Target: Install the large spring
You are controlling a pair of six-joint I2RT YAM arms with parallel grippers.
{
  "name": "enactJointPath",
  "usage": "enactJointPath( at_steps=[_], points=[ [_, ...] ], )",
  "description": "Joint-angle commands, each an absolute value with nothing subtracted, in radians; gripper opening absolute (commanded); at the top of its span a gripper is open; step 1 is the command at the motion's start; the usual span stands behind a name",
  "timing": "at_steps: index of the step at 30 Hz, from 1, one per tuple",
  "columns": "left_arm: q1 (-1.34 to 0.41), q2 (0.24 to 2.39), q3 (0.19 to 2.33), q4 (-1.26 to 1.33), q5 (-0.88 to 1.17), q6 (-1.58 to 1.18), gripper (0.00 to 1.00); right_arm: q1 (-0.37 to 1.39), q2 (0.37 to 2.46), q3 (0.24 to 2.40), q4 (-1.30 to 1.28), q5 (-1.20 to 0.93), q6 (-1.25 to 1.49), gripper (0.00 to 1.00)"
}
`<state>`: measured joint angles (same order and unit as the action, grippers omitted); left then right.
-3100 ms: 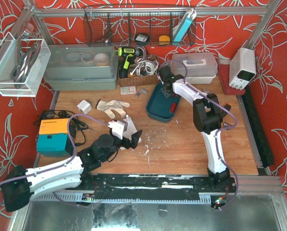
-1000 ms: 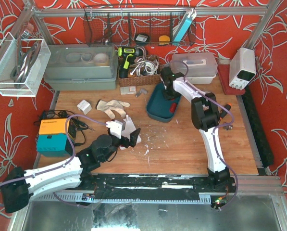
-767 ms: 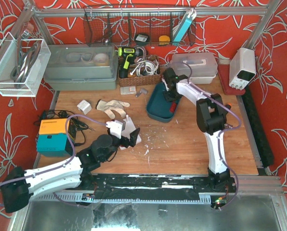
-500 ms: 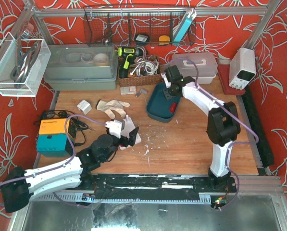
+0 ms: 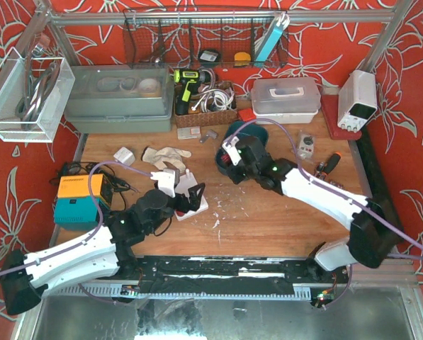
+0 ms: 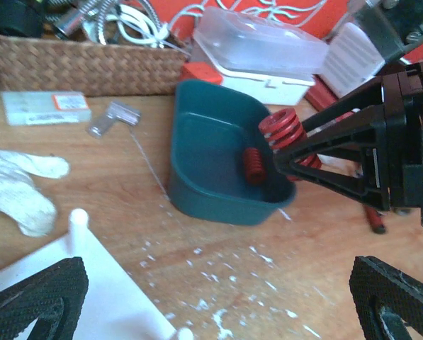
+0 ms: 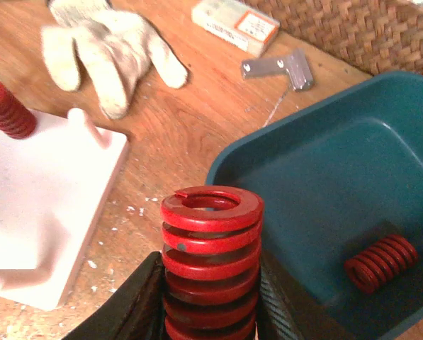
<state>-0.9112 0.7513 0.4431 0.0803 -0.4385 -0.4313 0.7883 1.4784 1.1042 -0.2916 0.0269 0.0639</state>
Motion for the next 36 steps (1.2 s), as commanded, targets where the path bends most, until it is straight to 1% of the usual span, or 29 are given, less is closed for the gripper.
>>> enactJointPath(
  at_steps=[1,2,6,10,18,24,27,31,36],
  points=[
    [-0.913,0.677,0.458,-0.017,-0.289,-0.576,0.99,0.809,1.353,0.994,-0.117,0.018,0.08,0.16],
    [-0.913,0.666,0.461,-0.029,-0.27,-0.6,0.99,0.814,1.331,0.966,-0.095,0.026,0.083,0.17],
    [-0.913,0.652,0.482,-0.061,-0.222,-0.66,0.89,0.845,1.265,0.895,-0.038,0.034,0.1,0.18],
    [-0.913,0.683,0.546,-0.094,-0.193,-0.668,0.85,0.885,1.227,0.822,0.033,0.034,0.06,0.17],
    [-0.913,0.791,0.732,-0.284,-0.169,-0.672,0.83,0.942,1.169,0.685,0.226,0.033,-0.02,0.14],
    [-0.904,0.822,0.734,-0.224,-0.073,-0.69,0.81,0.951,1.167,0.605,0.391,-0.011,-0.036,0.13],
    [-0.889,0.861,0.742,-0.215,-0.027,-0.689,0.76,0.958,1.167,0.573,0.46,-0.028,-0.048,0.12],
    [-0.842,0.923,0.758,-0.2,0.043,-0.695,0.66,0.976,1.169,0.544,0.523,-0.027,-0.076,0.12],
    [-0.772,0.977,0.787,-0.178,0.126,-0.686,0.64,1.011,1.178,0.538,0.55,-0.014,-0.123,0.12]
  ],
)
